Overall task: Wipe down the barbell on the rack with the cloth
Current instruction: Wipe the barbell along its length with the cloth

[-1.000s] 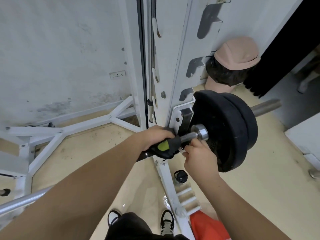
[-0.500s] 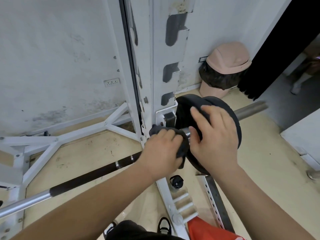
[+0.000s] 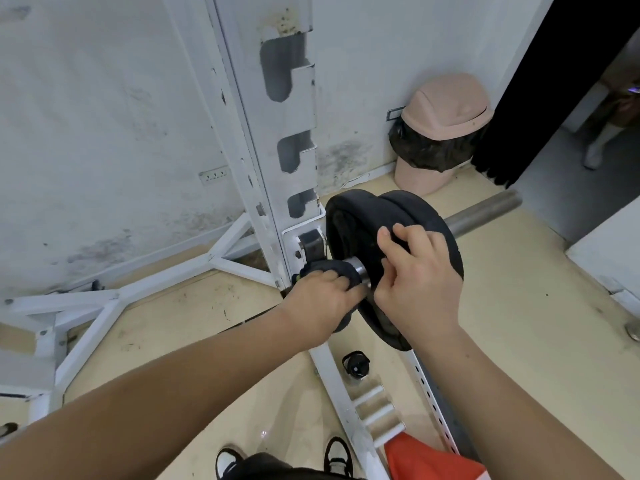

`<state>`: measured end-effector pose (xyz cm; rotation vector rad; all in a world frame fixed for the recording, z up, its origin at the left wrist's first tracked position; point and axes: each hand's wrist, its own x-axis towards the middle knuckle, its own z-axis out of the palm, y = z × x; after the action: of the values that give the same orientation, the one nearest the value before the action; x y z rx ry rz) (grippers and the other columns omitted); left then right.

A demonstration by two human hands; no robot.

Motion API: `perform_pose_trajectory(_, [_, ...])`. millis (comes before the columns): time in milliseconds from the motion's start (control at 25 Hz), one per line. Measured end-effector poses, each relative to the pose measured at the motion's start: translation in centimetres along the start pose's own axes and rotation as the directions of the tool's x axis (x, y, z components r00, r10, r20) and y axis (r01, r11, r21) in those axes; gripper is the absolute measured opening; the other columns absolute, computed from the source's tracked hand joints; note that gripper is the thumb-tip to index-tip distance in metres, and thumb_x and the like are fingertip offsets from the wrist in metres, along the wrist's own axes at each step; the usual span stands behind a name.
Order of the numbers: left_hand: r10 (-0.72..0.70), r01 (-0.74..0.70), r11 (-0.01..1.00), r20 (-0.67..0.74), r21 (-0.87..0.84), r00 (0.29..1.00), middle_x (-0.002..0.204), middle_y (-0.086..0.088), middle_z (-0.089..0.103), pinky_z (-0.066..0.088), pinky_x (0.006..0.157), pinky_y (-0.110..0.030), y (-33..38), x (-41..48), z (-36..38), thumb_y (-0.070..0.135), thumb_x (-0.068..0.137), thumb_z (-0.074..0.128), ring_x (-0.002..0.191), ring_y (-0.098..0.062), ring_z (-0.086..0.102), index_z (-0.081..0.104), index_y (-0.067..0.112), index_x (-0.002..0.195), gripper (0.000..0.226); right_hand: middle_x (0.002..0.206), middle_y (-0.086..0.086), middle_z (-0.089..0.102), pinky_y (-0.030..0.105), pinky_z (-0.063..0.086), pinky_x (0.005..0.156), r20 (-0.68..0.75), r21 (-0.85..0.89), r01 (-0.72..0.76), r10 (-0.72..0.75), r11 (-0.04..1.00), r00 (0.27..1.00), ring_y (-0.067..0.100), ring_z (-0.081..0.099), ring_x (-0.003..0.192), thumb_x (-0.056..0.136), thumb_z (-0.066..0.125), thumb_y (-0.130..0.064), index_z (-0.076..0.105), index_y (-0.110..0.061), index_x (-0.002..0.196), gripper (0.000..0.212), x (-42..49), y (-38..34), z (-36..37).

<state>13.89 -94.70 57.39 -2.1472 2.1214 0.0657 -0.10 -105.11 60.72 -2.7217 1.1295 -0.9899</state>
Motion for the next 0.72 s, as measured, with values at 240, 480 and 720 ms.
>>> perform_pose_trajectory(240, [-0.136,0.140,0.982,0.036,-0.127,0.990,0.122,0.009,0.066,0.050,0.079,-0.034,-1.5,-4.4,0.3,0.012,0.083,0.066,0.112,-0.022,0.059,0.060,0.028,0.129,0.049,0.111,0.000,0.067,0.023,0.040,0.055,-0.010,0.010,0.003,-0.003,1.000,1.000,0.027,0.057,0.101,0.076,0.062,-0.005,0.073,-0.020,0.120,0.048,-0.2,0.2,0.0])
perform_pose_trajectory(480, [-0.025,0.017,0.993,-0.064,-0.120,0.998,0.105,-0.001,0.070,0.056,0.080,-0.041,-2.3,-3.1,1.2,0.003,0.075,0.069,0.097,-0.029,0.064,0.065,0.019,0.129,0.057,0.110,0.001,0.067,0.024,0.041,0.055,-0.042,0.016,-0.011,0.012,1.000,0.999,0.027,0.057,0.101,0.077,0.057,-0.007,0.073,-0.020,0.119,0.047,-0.2,0.1,0.4])
perform_pose_trajectory(720, [-0.109,0.081,0.965,-0.099,-0.249,0.989,0.108,0.011,0.068,0.057,0.070,-0.036,-4.3,-10.8,2.9,0.002,0.071,0.070,0.091,-0.019,0.058,0.060,0.028,0.120,0.057,0.112,0.001,0.067,0.027,0.043,0.056,-0.039,0.035,-0.029,0.031,0.999,0.999,0.026,0.054,0.102,0.076,0.062,-0.004,0.074,-0.019,0.120,0.048,0.1,-0.3,1.0])
